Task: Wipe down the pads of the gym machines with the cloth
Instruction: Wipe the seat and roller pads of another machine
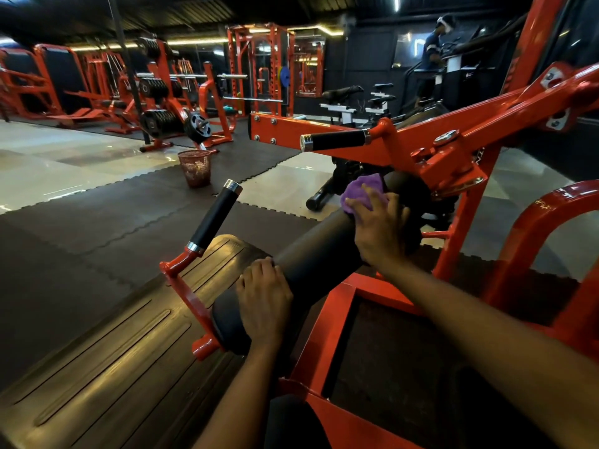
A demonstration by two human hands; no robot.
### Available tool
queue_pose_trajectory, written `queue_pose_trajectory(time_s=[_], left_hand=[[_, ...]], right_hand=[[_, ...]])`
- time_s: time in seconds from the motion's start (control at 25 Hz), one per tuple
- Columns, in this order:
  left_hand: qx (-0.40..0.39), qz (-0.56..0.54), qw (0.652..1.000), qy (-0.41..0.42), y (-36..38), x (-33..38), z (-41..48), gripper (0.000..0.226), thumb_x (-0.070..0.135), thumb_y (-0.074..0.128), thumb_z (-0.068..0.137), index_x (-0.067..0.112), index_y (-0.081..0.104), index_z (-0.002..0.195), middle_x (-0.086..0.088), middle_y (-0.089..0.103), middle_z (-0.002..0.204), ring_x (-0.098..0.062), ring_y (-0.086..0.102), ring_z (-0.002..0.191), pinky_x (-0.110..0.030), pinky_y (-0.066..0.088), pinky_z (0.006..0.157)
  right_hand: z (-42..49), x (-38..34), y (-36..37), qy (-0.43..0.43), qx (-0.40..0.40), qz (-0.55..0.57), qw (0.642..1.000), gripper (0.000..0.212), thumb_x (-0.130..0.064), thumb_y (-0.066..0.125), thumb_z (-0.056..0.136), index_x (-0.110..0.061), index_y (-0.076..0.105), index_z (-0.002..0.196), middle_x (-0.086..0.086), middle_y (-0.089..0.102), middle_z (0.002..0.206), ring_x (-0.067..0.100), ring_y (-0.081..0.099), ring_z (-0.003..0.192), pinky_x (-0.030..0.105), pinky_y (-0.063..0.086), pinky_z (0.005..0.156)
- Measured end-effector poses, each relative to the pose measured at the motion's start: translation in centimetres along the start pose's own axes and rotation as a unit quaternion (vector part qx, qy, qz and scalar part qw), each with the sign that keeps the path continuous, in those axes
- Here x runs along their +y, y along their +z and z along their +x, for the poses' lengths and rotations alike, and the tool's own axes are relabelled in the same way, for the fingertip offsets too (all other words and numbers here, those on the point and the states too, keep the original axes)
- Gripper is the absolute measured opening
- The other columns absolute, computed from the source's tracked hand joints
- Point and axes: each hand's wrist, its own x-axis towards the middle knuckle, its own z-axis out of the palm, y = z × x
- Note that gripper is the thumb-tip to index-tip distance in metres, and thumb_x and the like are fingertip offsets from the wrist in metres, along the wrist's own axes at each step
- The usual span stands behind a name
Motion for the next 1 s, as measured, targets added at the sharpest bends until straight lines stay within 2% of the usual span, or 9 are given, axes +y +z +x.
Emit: queue_pose_trajectory(time_s=[0.08,0.2,0.4,0.52,0.64,0.72,0.8,0.88,1.0], left_hand=[[0.021,0.015,1.000,0.011,0.6,0.2,-1.4,0.046,0.035,0.031,0.104,0.008,0.052,0.135,-0.014,0.053,0.135,-0.029,0.050,0.124,-0.048,0.040,0.107],[0.020,0.035,0.999,0.015,1.2,0.6,-3.0,0.054,0.038,0.034,0.101,0.007,0.045,0.144,-0.016,0.042,0.145,-0.033,0.039,0.135,-0.051,0.028,0.115],[0.019,0.048,0.999,0.017,2.0,0.8,-4.0,0.058,0.039,0.036,0.098,0.006,0.043,0.146,-0.018,0.038,0.147,-0.035,0.036,0.138,-0.050,0.020,0.118],[0.013,0.047,0.999,0.004,2.0,1.1,-4.5,0.057,0.037,0.034,0.099,0.007,0.042,0.146,-0.017,0.037,0.147,-0.034,0.034,0.139,-0.048,0.016,0.118],[0.011,0.046,0.999,0.019,1.6,0.9,-4.8,0.056,0.039,0.035,0.098,0.010,0.041,0.145,-0.015,0.036,0.146,-0.033,0.035,0.136,-0.050,0.023,0.115],[0.006,0.045,0.999,0.026,1.1,0.5,-4.8,0.054,0.040,0.040,0.098,0.012,0.041,0.145,-0.013,0.036,0.145,-0.031,0.036,0.134,-0.051,0.030,0.112],[0.006,0.041,0.999,0.031,0.8,0.2,-4.7,0.054,0.040,0.044,0.098,0.013,0.041,0.144,-0.011,0.037,0.145,-0.030,0.037,0.134,-0.051,0.033,0.111],[0.010,0.032,0.999,0.036,0.8,0.1,-4.7,0.053,0.039,0.045,0.098,0.014,0.041,0.144,-0.011,0.038,0.145,-0.029,0.037,0.135,-0.050,0.034,0.111],[0.007,0.004,0.999,0.034,0.7,-0.1,-4.7,0.051,0.038,0.046,0.099,0.016,0.040,0.144,-0.008,0.039,0.147,-0.027,0.038,0.137,-0.049,0.035,0.112]], right_hand=[[1.5,2.8,-0.9,-0.013,0.007,0.002,1.000,0.041,-0.029,0.048,0.098,-0.040,0.057,0.136,0.005,0.036,0.157,0.040,0.034,0.131,0.053,0.032,0.101],[6.8,7.0,-2.0,0.056,-0.012,0.019,0.998,0.039,-0.032,0.050,0.102,-0.047,0.055,0.138,0.002,0.028,0.160,0.042,0.029,0.135,0.059,0.030,0.110],[6.7,3.6,-1.1,0.084,-0.027,0.014,0.996,0.032,-0.021,0.056,0.094,-0.033,0.067,0.121,0.004,0.041,0.153,0.042,0.029,0.137,0.056,0.024,0.112],[0.9,-2.2,-0.2,-0.027,-0.028,-0.004,0.999,0.039,-0.014,0.060,0.085,-0.030,0.066,0.121,0.003,0.050,0.146,0.038,0.035,0.133,0.055,0.031,0.106],[-0.9,-1.8,0.0,-0.120,-0.039,0.008,0.992,0.045,-0.018,0.062,0.087,-0.035,0.062,0.129,0.006,0.044,0.150,0.038,0.034,0.131,0.055,0.033,0.100],[1.6,1.1,-0.5,-0.078,-0.047,0.008,0.996,0.047,-0.019,0.059,0.092,-0.041,0.058,0.134,0.004,0.034,0.158,0.039,0.025,0.140,0.061,0.027,0.107],[5.1,4.3,-1.5,0.025,-0.056,0.032,0.998,0.043,-0.020,0.055,0.097,-0.042,0.059,0.134,0.000,0.026,0.163,0.039,0.018,0.146,0.064,0.018,0.114],[7.1,5.7,-2.2,0.089,-0.065,0.058,0.992,0.036,-0.024,0.051,0.100,-0.040,0.061,0.130,-0.001,0.027,0.162,0.041,0.018,0.146,0.065,0.017,0.115],[5.8,3.1,-1.6,0.081,-0.043,0.012,0.996,0.032,-0.026,0.048,0.095,-0.033,0.064,0.122,0.003,0.040,0.154,0.043,0.028,0.138,0.059,0.026,0.111]])
